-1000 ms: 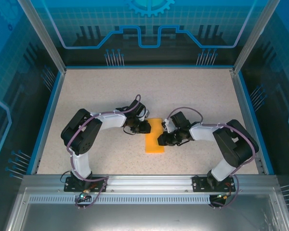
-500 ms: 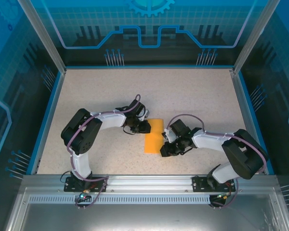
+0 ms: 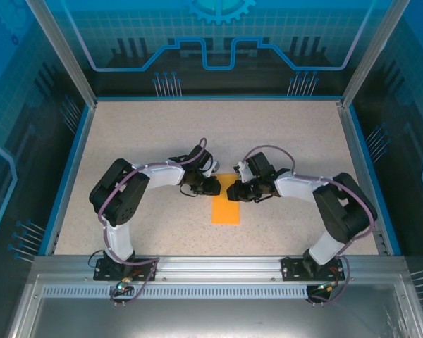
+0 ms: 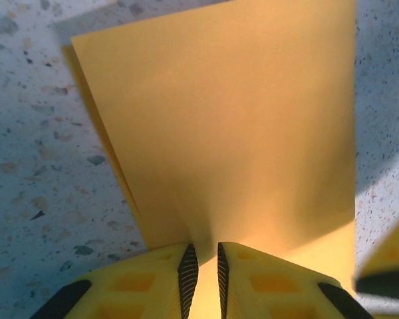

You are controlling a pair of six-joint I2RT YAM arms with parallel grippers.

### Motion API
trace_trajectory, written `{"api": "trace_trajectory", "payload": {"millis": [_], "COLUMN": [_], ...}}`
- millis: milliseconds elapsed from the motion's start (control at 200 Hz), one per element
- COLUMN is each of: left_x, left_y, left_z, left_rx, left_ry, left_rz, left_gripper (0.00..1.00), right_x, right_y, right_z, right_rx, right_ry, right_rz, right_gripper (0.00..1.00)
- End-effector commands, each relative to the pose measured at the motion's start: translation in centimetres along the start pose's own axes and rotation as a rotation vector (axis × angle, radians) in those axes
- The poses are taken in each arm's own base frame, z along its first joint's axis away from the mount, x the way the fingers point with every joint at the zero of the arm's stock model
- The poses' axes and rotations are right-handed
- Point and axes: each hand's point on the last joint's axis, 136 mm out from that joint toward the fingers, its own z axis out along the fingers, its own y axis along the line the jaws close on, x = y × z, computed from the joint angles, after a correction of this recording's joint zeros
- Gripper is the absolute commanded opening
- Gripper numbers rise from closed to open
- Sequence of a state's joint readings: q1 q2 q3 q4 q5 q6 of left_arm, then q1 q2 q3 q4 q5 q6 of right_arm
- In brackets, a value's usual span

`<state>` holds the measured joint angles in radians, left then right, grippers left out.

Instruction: Fold a paper plane with a square sheet of paper (pick it up from the middle)

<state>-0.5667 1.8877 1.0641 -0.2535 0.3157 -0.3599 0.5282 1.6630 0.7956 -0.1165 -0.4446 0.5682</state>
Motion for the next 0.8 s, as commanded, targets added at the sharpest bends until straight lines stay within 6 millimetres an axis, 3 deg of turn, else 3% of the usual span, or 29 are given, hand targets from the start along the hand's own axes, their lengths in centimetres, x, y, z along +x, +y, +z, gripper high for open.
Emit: {"api": "trace_trajectory", "payload": {"millis": [0,185,260,345,500,645,795], "left_x": [2.1,2.3,2.4,2.4,2.3,2.0,2.1], "left_y": [4.3,4.7,4.7,4.7,4.8,4.6,4.6], "left_z": [0.5,0.3,0.3,0.3,0.4,0.1,0.0], "left_rx": [-0.16,-0.171,-0.173,-0.174,-0.174,-0.174,-0.173], "left_ry": [0.063,0.063,0.064,0.064,0.067,0.058,0.056], "left_rz": [-0.025,-0.019,-0.02,-0.018,-0.015,-0.012,-0.013], "left_gripper": [0.22,0.22,0.22,0.22,0.22,0.22,0.22], "right_x": [-1.5,-0.2,0.2,-0.5,-3.7,-5.9,-6.8], "right_y": [-1.3,-5.0,-5.6,-5.2,-2.1,-0.9,-1.2], "right_z": [0.4,1.3,1.0,-0.1,-1.1,-0.5,0.9], "right_rx": [0.034,0.129,0.132,0.124,0.046,0.002,0.003], "right_ry": [-0.026,0.018,0.013,-0.024,-0.089,-0.099,-0.081], "right_rz": [0.0,0.041,0.054,0.054,0.012,0.001,0.005], "right_gripper": [0.22,0.22,0.22,0.22,0.22,0.22,0.22]}}
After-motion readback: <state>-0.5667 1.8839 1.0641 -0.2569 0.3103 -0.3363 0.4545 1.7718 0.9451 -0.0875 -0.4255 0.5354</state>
